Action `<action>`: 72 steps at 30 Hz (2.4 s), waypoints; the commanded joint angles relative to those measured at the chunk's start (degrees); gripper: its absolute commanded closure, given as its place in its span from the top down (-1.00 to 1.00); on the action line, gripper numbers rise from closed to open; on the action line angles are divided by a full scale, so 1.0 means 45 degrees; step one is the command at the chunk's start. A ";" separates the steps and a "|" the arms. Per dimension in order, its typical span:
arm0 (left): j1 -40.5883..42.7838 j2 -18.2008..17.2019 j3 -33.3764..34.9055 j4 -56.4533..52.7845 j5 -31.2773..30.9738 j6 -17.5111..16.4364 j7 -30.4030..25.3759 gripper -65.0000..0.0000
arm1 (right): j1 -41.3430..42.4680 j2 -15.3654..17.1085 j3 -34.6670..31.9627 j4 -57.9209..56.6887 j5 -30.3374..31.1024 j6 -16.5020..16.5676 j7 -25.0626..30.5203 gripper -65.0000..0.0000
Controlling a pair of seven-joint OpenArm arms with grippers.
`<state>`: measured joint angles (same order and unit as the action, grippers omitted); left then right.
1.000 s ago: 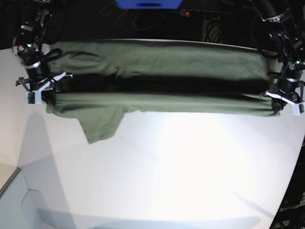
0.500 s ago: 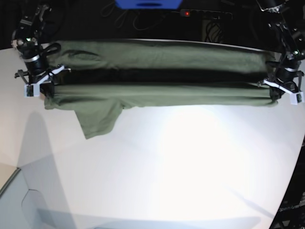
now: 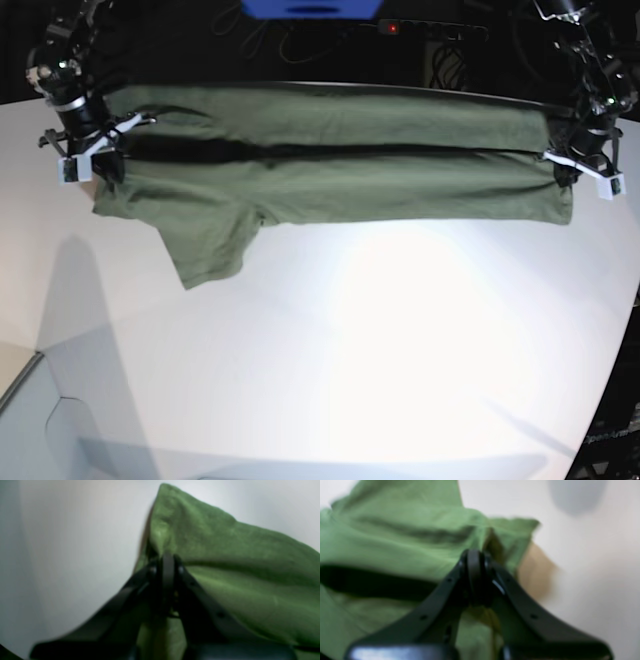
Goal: Layout the t-shirt on the table in an organized manner, then fold the t-shirt properly
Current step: 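Lift the hem with both grippers and fold it over toward the collar fold, then reposition the right gripper on the folded hem corner and regrasp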
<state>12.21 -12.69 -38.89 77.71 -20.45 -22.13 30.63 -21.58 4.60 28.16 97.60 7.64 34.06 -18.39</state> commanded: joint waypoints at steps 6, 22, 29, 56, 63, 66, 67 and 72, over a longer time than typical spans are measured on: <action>-0.0359 -0.0199 -0.0021 0.0147 -0.0057 0.0024 -0.0136 -0.99 | -0.0586 -0.0212 0.0022 0.1197 0.0110 0.0059 0.0307 -1.00; -0.0378 -0.0199 -0.0021 0.0147 -0.0018 0.0024 -0.0155 -0.99 | -0.0312 -0.0134 0.0101 -0.0971 0.0110 0.0059 0.0385 -1.00; -0.0378 -0.0218 -0.0021 0.0147 0.0002 0.0024 -0.0155 -0.99 | -0.0078 0.0160 0.0081 -0.1792 0.0110 0.0059 0.0346 -1.00; -0.0378 -0.0179 -0.0021 0.0147 -0.0076 0.0024 -0.0116 -0.99 | 0.1856 -0.0114 0.2797 -0.1128 0.0110 0.0059 0.0268 0.07; -0.0378 -0.0179 -0.0021 0.0147 -0.0057 0.0024 -0.0116 -0.99 | 0.3380 0.0472 -0.0271 -0.1186 0.0090 0.0059 -0.0533 0.07; -0.0378 -0.0179 -0.0021 0.0147 -0.0057 0.0024 -0.0116 -0.99 | 0.4689 0.0492 -0.1130 -0.1479 0.0090 0.0059 -0.2037 0.07; -0.0378 -0.0179 -0.0021 0.0147 -0.0057 0.0024 -0.0116 -0.99 | 0.5080 0.0492 -0.1267 -0.1733 0.0090 0.0059 -0.2448 0.07; -0.0378 -0.0160 -0.0021 0.0147 -0.0057 0.0024 -0.0116 -0.99 | 0.6877 0.0492 -0.2127 -0.4234 0.0090 0.0020 -0.3034 0.07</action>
<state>10.76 -12.51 -38.79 77.56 -20.18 -22.11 31.20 8.71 6.33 18.44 77.71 7.75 34.20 -32.93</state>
